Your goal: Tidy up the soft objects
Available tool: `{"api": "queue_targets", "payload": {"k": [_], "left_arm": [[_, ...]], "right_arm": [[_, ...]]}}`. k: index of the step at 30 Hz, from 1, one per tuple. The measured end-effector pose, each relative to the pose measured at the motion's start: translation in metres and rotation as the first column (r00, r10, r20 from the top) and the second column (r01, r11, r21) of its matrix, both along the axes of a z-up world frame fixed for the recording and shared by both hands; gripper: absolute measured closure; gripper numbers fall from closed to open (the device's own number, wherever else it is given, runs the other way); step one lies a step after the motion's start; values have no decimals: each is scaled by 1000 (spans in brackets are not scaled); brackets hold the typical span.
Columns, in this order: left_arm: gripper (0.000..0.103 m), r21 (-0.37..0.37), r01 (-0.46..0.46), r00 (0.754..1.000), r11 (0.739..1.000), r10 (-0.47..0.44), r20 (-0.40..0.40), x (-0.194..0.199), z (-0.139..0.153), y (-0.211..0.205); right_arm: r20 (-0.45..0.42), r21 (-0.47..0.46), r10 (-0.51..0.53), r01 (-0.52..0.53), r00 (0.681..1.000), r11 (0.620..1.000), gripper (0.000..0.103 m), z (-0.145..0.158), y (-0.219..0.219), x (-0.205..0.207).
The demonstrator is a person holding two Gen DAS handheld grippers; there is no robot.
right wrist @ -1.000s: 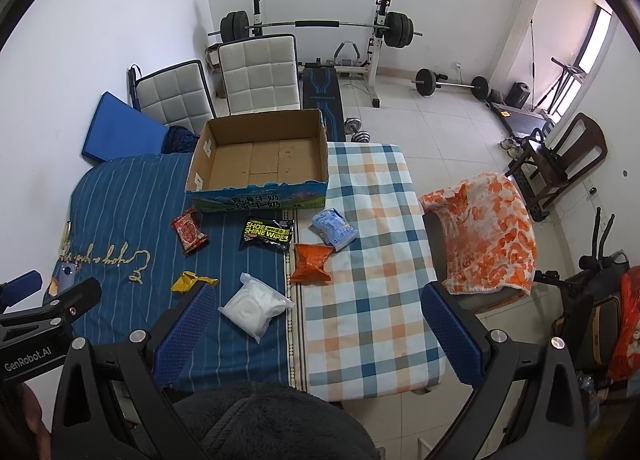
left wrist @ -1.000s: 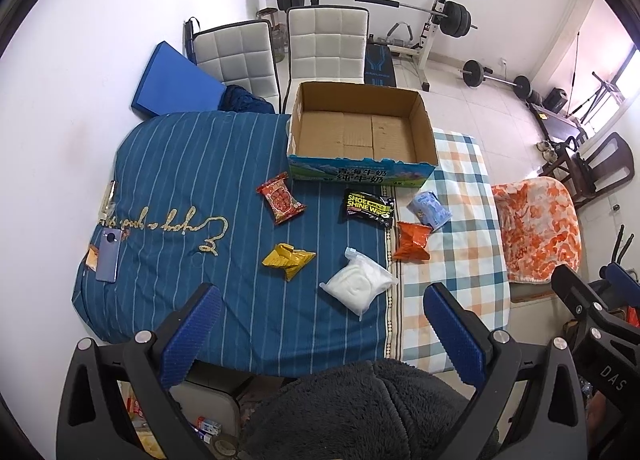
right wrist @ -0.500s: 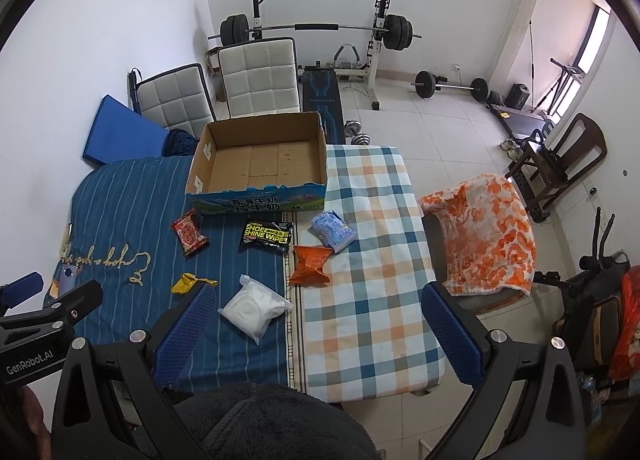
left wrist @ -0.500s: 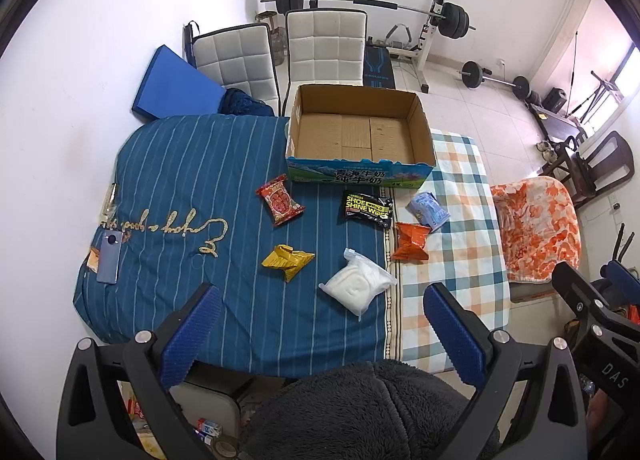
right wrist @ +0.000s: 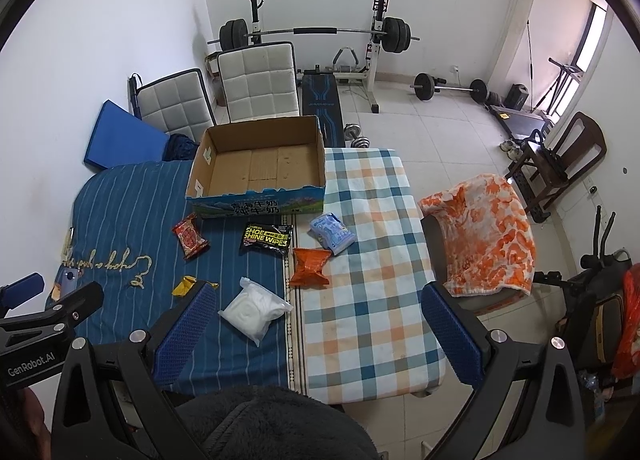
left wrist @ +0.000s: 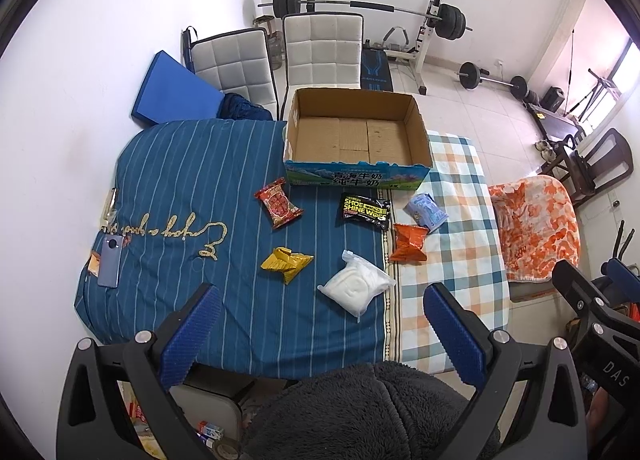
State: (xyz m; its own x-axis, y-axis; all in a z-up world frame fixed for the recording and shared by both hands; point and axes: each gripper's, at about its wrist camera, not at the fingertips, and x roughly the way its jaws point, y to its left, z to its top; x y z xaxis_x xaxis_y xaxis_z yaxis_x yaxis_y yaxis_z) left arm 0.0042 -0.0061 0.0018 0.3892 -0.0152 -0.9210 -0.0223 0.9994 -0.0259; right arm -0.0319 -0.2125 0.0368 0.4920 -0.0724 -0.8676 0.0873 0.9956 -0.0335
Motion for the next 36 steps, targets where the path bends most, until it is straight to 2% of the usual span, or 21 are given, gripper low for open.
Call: {"api": "queue_targets", "payload": {"k": [13, 24, 27, 31, 33, 36], "left_arm": [[0, -1, 11, 1000, 1000, -11, 6, -3, 6, -6], [0, -20, 13, 1000, 1000, -13, -2, -10, 1, -6], [0, -27, 12, 1000, 1000, -12, -6, -12, -3, -7], [0, -17, 11, 1000, 1000, -11, -3, -1, -17, -8], [0, -14, 15, 1000, 1000, -15, 1, 6, -30, -8], [0, 3, 49, 999, 999, -49, -18, 22, -63, -12]], "right_arm": [[3, 2, 2, -2, 1000, 1000, 0, 1, -2, -1], [-6, 28, -18, 18, 1000, 999, 0, 4, -6, 6], [-16, 44, -35, 36, 999, 998, 0, -3, -13, 9], [-49, 56, -74, 76, 996, 995, 0, -35, -34, 15], [-94, 55, -96, 102, 991, 993, 0, -61, -47, 22], [-209, 52, -114, 127, 971, 991, 0, -116, -67, 43]]}}
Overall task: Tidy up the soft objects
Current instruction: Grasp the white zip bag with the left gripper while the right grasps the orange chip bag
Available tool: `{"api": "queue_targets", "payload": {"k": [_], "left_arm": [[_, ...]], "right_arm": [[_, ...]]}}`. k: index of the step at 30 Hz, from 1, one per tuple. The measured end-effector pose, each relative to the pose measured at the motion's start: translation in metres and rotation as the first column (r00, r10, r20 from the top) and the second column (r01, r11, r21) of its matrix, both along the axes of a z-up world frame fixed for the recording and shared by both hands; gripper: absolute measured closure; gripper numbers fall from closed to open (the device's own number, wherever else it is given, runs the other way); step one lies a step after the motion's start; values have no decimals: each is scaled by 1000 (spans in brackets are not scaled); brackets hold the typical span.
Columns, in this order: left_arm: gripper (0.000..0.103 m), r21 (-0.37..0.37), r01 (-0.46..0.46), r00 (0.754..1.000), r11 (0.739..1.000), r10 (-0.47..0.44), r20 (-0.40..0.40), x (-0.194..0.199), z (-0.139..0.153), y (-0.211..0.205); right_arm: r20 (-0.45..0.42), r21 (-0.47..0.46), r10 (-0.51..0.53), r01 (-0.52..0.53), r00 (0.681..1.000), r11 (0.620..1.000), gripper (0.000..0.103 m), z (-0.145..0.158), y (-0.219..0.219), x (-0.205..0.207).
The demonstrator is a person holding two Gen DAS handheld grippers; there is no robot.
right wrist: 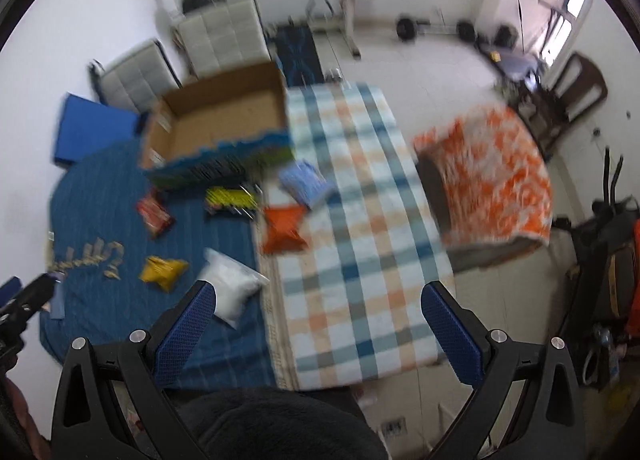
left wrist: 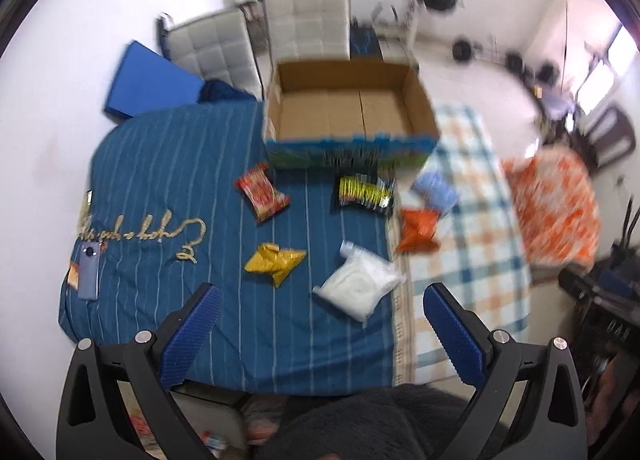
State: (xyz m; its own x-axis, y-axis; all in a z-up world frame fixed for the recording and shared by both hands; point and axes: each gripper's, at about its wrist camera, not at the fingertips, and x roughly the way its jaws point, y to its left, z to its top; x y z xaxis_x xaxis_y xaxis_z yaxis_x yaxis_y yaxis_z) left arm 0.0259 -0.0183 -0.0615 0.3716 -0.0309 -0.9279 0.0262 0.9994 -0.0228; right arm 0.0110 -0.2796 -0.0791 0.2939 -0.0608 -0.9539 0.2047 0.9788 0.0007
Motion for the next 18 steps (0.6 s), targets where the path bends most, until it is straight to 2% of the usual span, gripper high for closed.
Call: {"api": "queue_targets", "payload": {"k": [3, 5, 8, 13, 14, 15, 17, 18], "left_arm": [[0, 35, 79, 993, 996, -76, -94, 18, -57, -10], [0, 37, 127, 978, 991, -119, -172, 27, -95, -16], [0, 28, 200, 940, 979, -184, -289, 40, -159, -30], [0, 24, 282, 878, 959, -248, -410, 59, -233, -56], [0, 24, 313, 855, 949, -270, -443, 62, -252, -65], [0, 29, 332, 841, 943, -282, -462, 66, -265, -70], [0, 31, 365, 811, 930, -302, -501, 69, -290, -80], [3, 16, 378, 792, 926, -314, -523, 70, -303, -85]], "right_arm": [[-90, 2, 8, -8, 996, 1000, 0, -57, -16, 13], [-126, 19, 31, -29, 992, 999, 0, -93, -26, 15], [-214, 54, 67, -57, 974, 997, 0, -158, -35, 26], [-322, 92, 103, -77, 941, 993, 0, -247, -42, 41], [-331, 99, 107, -79, 937, 992, 0, -256, -43, 43], [-348, 108, 110, -77, 931, 991, 0, -271, -44, 44], [-367, 114, 120, -84, 922, 990, 0, -281, -42, 45], [-377, 120, 129, -89, 917, 989, 0, -288, -42, 46]]}}
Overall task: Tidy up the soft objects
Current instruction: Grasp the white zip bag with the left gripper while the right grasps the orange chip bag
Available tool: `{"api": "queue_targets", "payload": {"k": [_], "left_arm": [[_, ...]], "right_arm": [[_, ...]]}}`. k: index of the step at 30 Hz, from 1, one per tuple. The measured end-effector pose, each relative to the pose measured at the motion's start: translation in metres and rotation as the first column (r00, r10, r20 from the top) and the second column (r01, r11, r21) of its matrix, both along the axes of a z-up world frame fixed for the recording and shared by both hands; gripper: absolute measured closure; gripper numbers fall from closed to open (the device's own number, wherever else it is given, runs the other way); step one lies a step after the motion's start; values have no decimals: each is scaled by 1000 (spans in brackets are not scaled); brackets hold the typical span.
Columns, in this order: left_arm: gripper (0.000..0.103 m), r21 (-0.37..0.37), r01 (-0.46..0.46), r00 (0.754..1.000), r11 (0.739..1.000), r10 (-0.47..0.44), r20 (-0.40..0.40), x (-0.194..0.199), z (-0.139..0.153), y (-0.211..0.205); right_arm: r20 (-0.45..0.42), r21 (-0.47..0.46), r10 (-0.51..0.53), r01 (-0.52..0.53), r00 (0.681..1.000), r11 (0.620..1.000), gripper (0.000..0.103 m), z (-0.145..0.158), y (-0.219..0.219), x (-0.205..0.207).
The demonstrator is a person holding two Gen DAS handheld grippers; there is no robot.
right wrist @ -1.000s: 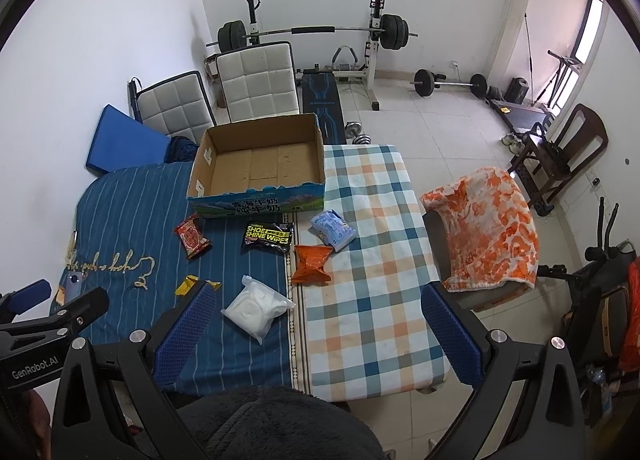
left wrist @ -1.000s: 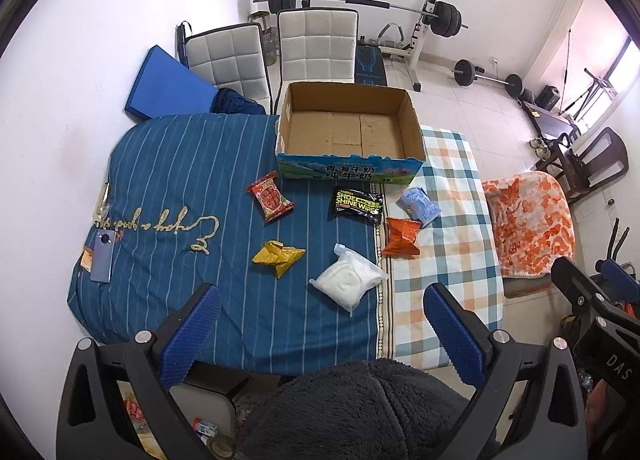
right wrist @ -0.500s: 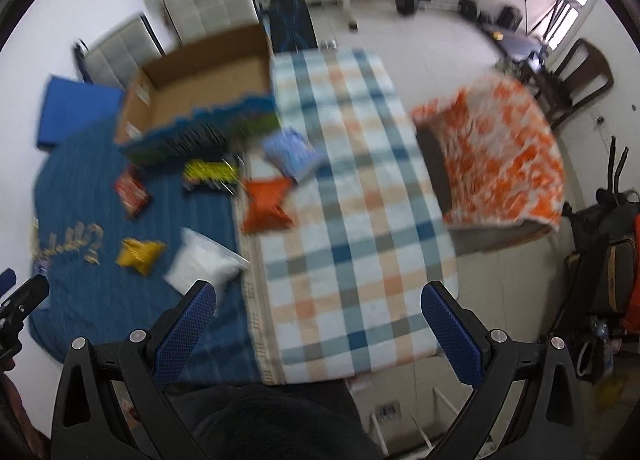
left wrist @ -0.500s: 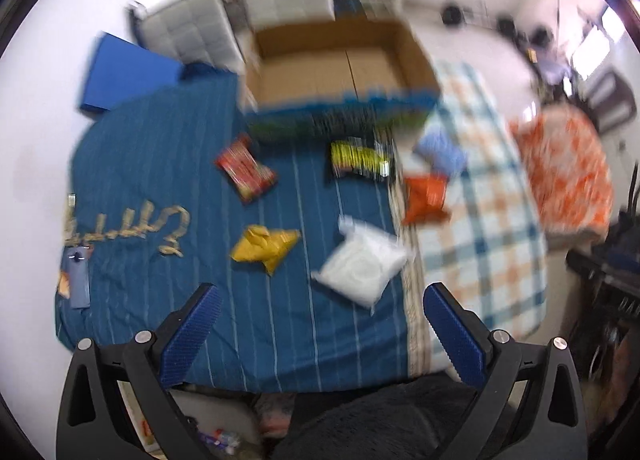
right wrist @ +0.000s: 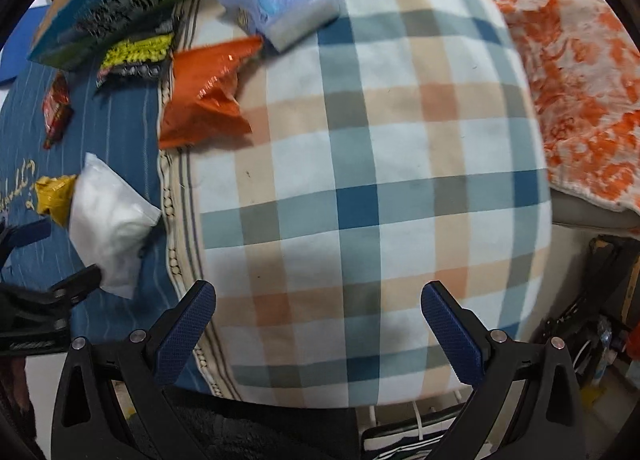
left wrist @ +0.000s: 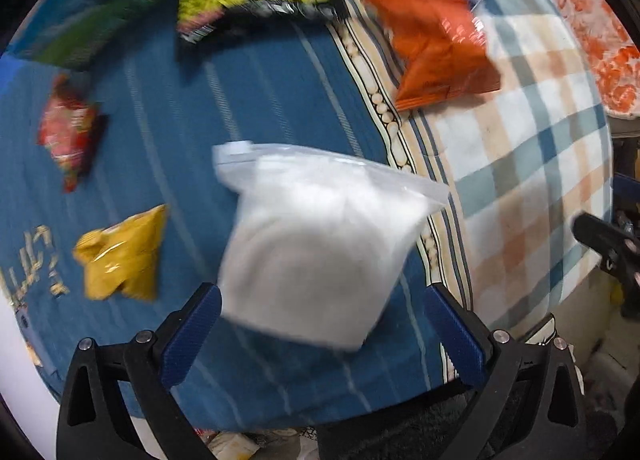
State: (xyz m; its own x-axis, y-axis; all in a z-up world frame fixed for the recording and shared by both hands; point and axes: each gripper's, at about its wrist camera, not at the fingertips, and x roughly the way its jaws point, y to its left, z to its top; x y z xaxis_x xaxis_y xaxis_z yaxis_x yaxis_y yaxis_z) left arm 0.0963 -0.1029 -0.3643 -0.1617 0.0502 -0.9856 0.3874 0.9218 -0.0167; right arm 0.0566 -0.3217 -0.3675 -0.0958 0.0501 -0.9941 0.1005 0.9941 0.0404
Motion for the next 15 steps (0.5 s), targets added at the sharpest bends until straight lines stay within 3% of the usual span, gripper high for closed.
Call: {"api": "queue_targets", "payload": {"k": [3, 7, 10, 15], "left_arm": [[13, 6, -15, 999, 1000, 15, -31, 6, -22, -5], [28, -17, -132, 991, 991, 131, -12, 12, -21, 8], [32, -62, -267, 964, 962, 267, 7, 16, -6, 32], [32, -20, -406, 909, 914, 406, 88, 25, 8, 68]], "right_arm": [[-12, 12, 6, -6, 1000, 1000, 0, -5, -2, -1], [-3, 39, -6, 6, 1000, 999, 0, 1, -8, 7], [17, 84, -38, 37, 999, 996, 0, 7, -7, 23], [37, 152, -88, 81, 995, 985, 0, 14, 15, 61]]}}
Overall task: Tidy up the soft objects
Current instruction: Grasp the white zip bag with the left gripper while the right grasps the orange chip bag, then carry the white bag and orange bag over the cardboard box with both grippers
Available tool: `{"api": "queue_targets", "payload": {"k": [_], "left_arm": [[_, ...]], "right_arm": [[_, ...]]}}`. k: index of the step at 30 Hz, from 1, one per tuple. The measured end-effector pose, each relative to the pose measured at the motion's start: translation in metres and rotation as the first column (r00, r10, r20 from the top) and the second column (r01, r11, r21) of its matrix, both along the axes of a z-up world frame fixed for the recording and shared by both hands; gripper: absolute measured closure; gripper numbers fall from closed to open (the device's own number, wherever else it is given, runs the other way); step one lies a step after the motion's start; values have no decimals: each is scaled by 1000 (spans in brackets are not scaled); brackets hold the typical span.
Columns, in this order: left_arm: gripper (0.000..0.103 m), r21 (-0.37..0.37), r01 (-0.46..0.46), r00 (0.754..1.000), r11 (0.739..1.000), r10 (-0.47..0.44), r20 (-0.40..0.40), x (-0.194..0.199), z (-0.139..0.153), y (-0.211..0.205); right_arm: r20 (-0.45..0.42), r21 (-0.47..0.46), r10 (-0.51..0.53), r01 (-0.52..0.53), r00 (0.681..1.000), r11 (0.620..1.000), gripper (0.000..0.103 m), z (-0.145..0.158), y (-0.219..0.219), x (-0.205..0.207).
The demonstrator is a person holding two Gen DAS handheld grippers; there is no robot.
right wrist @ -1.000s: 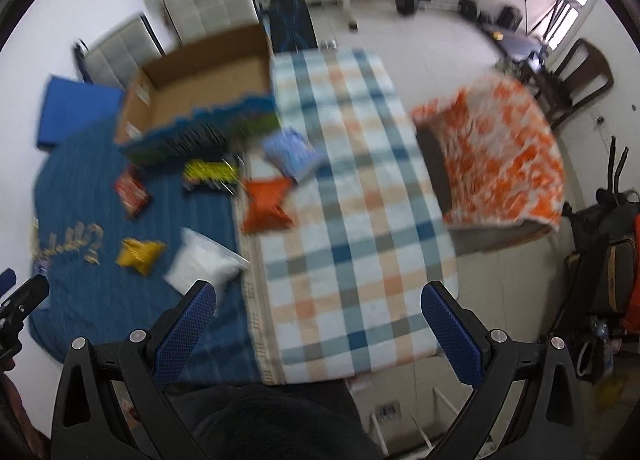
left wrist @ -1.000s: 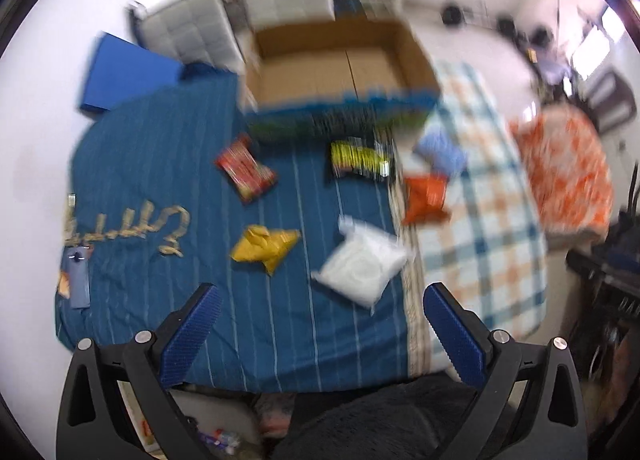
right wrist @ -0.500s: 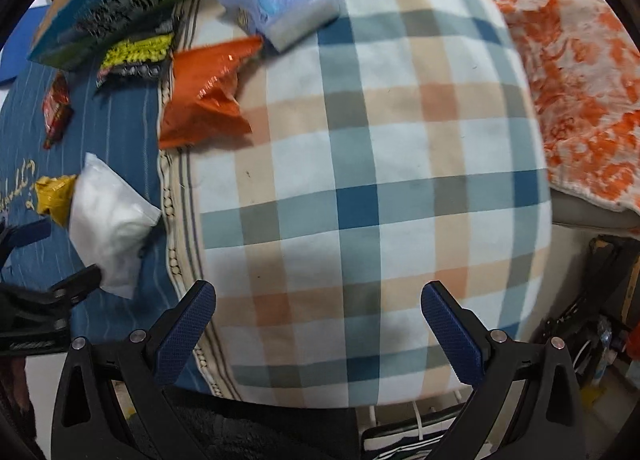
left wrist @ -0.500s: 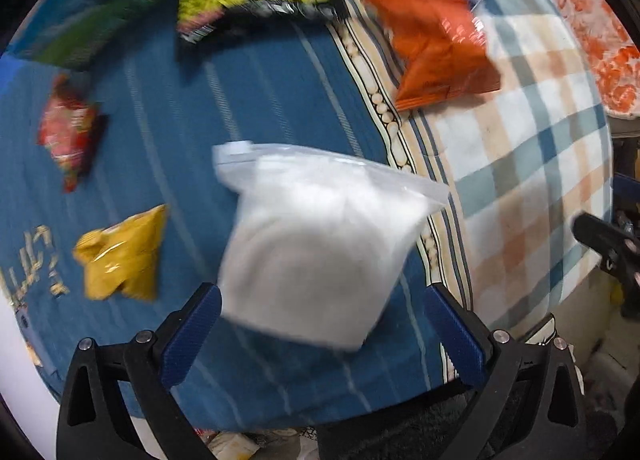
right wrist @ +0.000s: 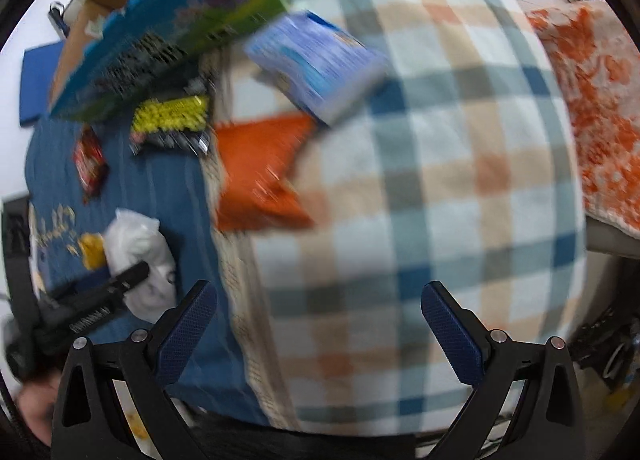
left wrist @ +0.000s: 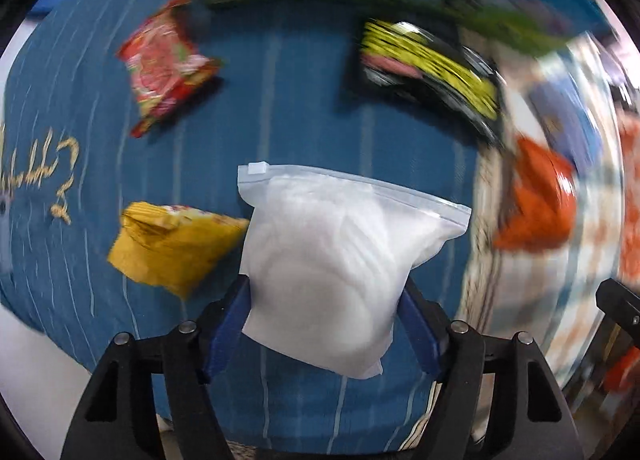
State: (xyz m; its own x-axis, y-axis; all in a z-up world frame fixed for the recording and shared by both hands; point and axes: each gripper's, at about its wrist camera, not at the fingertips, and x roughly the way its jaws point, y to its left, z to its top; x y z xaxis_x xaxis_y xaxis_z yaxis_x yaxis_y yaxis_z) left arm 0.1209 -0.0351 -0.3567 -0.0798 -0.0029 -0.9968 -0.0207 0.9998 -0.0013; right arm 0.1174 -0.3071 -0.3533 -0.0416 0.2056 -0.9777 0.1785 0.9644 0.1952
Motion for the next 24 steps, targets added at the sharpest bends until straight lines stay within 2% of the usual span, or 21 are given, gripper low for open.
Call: {"api": "queue_targets", "payload": {"k": [2, 4, 8, 10, 12, 14, 16, 18, 21, 24], "left_arm": [[28, -1, -71, 997, 997, 71, 7, 6, 1, 16], [24, -40, -121, 993, 992, 121, -6, 11, -5, 24], [20, -33, -80, 997, 996, 80, -15, 12, -17, 25], [20, -24, -44, 999, 999, 44, -13, 6, -23, 23], [20, -18, -26, 1000, 999, 26, -16, 3, -26, 21], [21, -19, -19, 1000, 1000, 19, -13, -1, -30, 23], [24, -18, -11, 1000, 1000, 11, -10, -6, -31, 24], [28, -20, -17, 1000, 1000, 17, -8, 5, -28, 20], [35, -21, -30, 1000, 999, 30, 1, 8, -16, 22], [38, -11, -34, 999, 999, 34, 15, 6, -4, 17]], "right_arm": [[-1, 14, -26, 26, 1000, 1000, 2, 0, 9, 24], [-18, 21, -49, 50, 999, 999, 4, -8, 19, 42], [-71, -6, -67, 67, 995, 998, 22, -28, 31, 65], [-88, -26, -75, 73, 993, 997, 24, -37, 37, 70], [-103, -36, -71, 68, 992, 997, 37, -46, 42, 76], [-125, -54, -74, 68, 989, 996, 46, -55, 47, 78], [-145, -49, -102, 96, 984, 994, 49, -63, 47, 78], [-144, -43, -123, 118, 982, 992, 53, -65, 47, 75], [-146, -34, -130, 126, 981, 991, 60, -58, 40, 67], [-138, -38, -102, 98, 985, 994, 62, -51, 45, 60]]}}
